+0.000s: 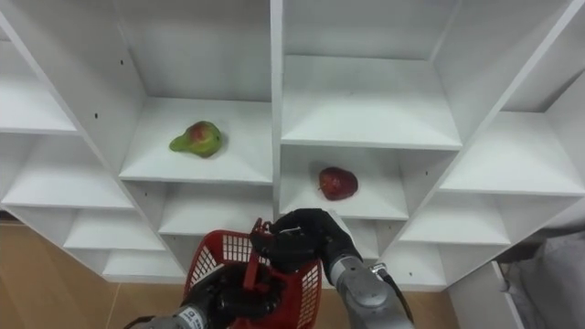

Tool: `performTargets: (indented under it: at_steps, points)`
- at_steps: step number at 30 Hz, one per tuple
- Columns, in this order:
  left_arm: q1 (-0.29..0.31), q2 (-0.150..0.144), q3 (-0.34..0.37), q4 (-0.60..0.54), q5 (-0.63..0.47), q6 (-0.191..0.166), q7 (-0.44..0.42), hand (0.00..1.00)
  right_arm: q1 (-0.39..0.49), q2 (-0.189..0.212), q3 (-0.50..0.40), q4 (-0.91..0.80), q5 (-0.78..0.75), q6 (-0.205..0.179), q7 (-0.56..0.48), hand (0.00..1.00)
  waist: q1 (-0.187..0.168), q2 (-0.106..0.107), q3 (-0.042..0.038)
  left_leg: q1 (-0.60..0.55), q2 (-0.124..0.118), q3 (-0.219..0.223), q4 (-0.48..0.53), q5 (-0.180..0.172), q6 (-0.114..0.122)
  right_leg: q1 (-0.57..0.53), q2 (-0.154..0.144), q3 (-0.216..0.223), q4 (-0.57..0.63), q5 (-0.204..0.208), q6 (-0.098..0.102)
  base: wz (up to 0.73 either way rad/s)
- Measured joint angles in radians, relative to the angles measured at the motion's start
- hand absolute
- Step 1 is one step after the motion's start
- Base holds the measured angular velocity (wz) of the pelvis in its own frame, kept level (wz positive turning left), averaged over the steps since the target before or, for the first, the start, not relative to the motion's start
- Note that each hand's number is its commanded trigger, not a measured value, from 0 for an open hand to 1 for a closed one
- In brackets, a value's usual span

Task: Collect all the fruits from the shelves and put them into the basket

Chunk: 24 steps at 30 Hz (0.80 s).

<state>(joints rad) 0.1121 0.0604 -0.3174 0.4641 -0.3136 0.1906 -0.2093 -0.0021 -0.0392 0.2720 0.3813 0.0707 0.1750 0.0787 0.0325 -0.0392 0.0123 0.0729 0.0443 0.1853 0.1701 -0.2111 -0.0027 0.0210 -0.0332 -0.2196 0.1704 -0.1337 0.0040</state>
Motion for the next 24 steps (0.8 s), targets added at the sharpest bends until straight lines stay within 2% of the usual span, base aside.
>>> performTargets:
  at_steps: [12, 19, 20, 21, 22, 24]
  points:
    - [0.0, 0.005, 0.002, 0.0, 0.001, 0.0, 0.0, 1.0, 0.001, -0.012, -0.001, 0.0, -0.002, 0.0, 0.008, 0.0, 0.0, 0.0, 0.0003, 0.0, 0.0, 0.0, 0.0, 0.0, 0.0, 0.001, 0.0, 0.0, -0.001, 0.0, 0.0, 0.0]
    - [0.0, 0.006, 0.001, 0.0, 0.001, 0.0, 0.0, 1.0, 0.004, -0.033, 0.0, 0.0, -0.005, -0.001, 0.046, 0.0, -0.004, -0.003, 0.0021, 0.0, 0.0, -0.001, 0.0, 0.0, 0.0, 0.005, 0.0, 0.0, -0.001, 0.0, 0.0, 0.0]
    - [0.0, 0.006, 0.001, 0.0, 0.001, 0.0, 0.0, 1.0, 0.007, -0.035, 0.0, 0.0, -0.005, 0.0, 0.049, 0.27, -0.004, -0.004, 0.0026, 0.0, 0.0, -0.001, 0.0, 0.0, 0.0, 0.006, 0.0, 0.0, -0.002, 0.0, 0.0, 0.0]
    - [0.0, 0.006, 0.001, 0.0, 0.001, 0.0, 0.0, 1.0, 0.008, -0.036, 0.0, 0.0, -0.006, 0.0, 0.05, 0.7, -0.004, -0.004, 0.0026, 0.0, 0.0, -0.001, 0.0, 0.0, 0.0, 0.006, 0.0, 0.0, -0.002, 0.0, 0.001, 0.0]
    - [0.0, 0.006, 0.001, 0.0, 0.001, 0.0, 0.0, 1.0, 0.01, -0.038, 0.0, 0.0, -0.011, 0.0, 0.055, 1.0, -0.004, -0.005, 0.0024, 0.0, 0.0, -0.001, 0.001, 0.0, 0.0, 0.006, 0.0, 0.0, -0.002, -0.001, 0.001, 0.0]
    - [0.0, 0.006, 0.001, 0.0, 0.001, 0.0, 0.0, 1.0, 0.012, -0.04, 0.0, 0.0, -0.015, 0.0, 0.057, 1.0, -0.004, -0.005, 0.0021, 0.001, 0.0, -0.002, 0.001, 0.0, 0.0, 0.006, 0.0, 0.0, -0.002, -0.001, 0.001, 0.0]
